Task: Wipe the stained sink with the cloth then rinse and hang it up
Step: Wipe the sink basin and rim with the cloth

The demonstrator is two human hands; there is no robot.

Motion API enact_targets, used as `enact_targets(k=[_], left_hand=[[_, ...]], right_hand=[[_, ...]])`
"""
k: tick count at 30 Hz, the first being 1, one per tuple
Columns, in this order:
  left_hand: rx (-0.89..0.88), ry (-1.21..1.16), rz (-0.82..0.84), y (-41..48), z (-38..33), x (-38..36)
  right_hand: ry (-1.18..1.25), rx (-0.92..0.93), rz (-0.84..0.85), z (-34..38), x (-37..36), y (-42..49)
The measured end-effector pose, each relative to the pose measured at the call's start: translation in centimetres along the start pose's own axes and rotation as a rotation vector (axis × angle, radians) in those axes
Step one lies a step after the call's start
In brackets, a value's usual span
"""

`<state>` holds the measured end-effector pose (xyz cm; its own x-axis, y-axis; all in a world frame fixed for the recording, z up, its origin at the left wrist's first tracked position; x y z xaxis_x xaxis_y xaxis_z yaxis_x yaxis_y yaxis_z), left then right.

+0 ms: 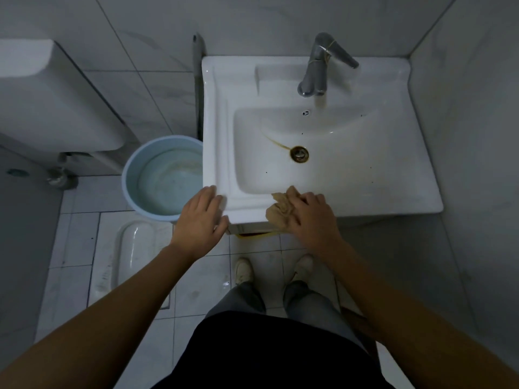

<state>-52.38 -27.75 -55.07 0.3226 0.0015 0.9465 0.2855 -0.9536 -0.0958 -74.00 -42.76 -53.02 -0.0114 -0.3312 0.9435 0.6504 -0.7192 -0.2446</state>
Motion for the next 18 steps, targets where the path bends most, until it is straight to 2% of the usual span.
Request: enact_targets(k=[5,14,18], left_hand=[[0.005,-0.059,-0.016,-0.3,0.3,-0.3],[0.068,-0.042,-0.066,-1.1,2.9,0.7],[0.114,-0.054,-0.072,-0.1,4.3,1.4]], right_hand=[[-0.009,0.028,-0.023,0.1,-0.4,0.3],[0.145,0.372,0.130,11.5,-2.3,3.7],[0.202,0.352,0.174,11.5,-2.2,5.8]])
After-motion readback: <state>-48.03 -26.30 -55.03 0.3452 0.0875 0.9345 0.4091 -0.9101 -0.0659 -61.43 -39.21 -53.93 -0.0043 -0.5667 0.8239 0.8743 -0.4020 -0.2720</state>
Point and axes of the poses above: each hand's wrist, its own y-axis towards the middle knuckle, its own x-axis out of the back of the hand, z = x × y, the point moved 5 cm from there along y, towards the middle knuckle
